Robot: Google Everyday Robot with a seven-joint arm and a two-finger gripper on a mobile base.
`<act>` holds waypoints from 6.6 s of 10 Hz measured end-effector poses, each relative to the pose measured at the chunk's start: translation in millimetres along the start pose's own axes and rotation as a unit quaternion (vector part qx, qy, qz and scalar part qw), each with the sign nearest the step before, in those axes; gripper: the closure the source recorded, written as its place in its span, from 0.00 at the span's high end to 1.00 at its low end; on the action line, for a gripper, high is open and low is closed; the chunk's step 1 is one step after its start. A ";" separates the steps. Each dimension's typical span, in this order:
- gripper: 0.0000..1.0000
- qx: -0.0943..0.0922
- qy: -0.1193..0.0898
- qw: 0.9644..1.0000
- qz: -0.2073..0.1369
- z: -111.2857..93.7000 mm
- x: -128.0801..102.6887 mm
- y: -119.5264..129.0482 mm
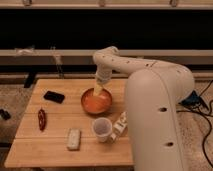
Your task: Place the eraser on the white sponge
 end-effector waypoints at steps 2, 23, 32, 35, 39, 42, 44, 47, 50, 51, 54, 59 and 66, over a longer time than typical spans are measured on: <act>0.80 0.000 0.000 1.000 0.000 0.1 -0.2 0.0; 0.80 0.015 -0.017 0.993 -0.114 -21.1 -54.4 101.6; 0.80 0.047 -0.015 0.962 -0.269 -3.8 -231.6 210.1; 0.80 0.044 0.001 0.961 -0.271 31.4 -258.0 193.8; 0.80 0.023 0.013 0.962 -0.272 69.7 -269.6 178.6; 0.80 0.014 0.017 0.963 -0.267 89.3 -272.1 167.4; 0.80 0.010 0.021 0.964 -0.265 100.1 -275.6 163.0; 0.80 0.003 0.031 0.966 -0.256 114.3 -276.2 149.6; 0.80 -0.008 0.046 0.967 -0.249 132.6 -277.4 140.9; 0.80 -0.012 0.049 0.968 -0.247 136.5 -277.3 137.7; 0.71 -0.025 0.061 0.967 -0.246 153.4 -273.5 133.0; 0.23 -0.027 0.060 0.967 -0.248 149.8 -272.6 131.1; 0.00 -0.025 0.044 0.965 -0.258 120.7 -253.2 137.0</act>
